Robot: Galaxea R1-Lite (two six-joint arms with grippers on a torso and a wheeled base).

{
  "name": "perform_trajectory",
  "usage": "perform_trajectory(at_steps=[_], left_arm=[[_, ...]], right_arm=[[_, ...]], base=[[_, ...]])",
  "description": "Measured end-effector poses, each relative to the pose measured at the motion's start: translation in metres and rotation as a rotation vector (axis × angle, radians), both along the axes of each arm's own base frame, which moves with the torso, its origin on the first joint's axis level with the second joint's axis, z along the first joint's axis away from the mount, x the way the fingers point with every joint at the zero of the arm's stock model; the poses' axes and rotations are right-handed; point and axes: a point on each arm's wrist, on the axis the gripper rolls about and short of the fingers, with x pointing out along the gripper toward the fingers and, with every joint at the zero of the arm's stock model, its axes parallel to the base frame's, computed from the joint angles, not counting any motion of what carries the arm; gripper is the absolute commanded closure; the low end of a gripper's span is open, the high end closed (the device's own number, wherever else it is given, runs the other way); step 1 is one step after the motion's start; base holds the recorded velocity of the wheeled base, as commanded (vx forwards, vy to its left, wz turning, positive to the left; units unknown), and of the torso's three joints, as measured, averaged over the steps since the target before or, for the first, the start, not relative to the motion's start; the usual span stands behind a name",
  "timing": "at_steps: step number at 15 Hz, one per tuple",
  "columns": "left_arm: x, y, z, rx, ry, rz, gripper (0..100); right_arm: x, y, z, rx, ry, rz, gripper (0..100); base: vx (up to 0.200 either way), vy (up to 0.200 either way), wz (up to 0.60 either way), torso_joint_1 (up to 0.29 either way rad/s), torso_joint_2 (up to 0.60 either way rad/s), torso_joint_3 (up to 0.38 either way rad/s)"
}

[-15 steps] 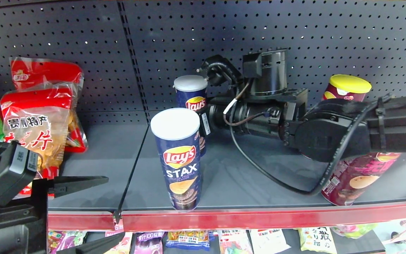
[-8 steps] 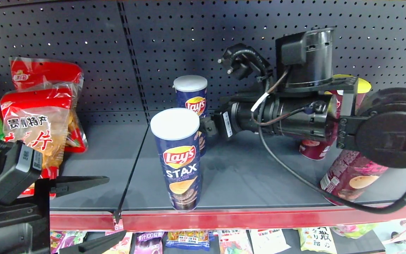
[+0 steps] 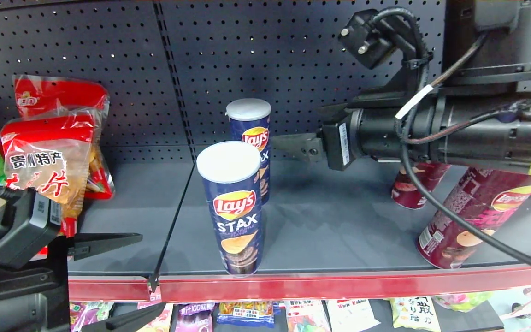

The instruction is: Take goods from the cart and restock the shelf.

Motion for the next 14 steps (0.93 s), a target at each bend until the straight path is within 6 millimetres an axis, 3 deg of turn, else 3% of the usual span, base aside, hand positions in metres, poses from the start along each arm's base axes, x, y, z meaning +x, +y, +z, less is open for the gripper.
perform_trajectory(at_steps=[8, 14], left_arm=[[0.008, -0.002, -0.01, 0.026, 0.055, 0.013, 0], [0.014, -0.005, -0.015, 0.039, 0.082, 0.014, 0]], right_arm=[[-0.074, -0.074, 0.013, 0.038, -0.037, 0.004, 0], [-0.12, -0.125, 0.001, 0.076, -0.078, -0.044, 0]], base=[[0.0, 0.0, 0.0, 0.0, 0.0, 0.0], [0.0, 0.0, 0.0, 0.0, 0.0, 0.0]])
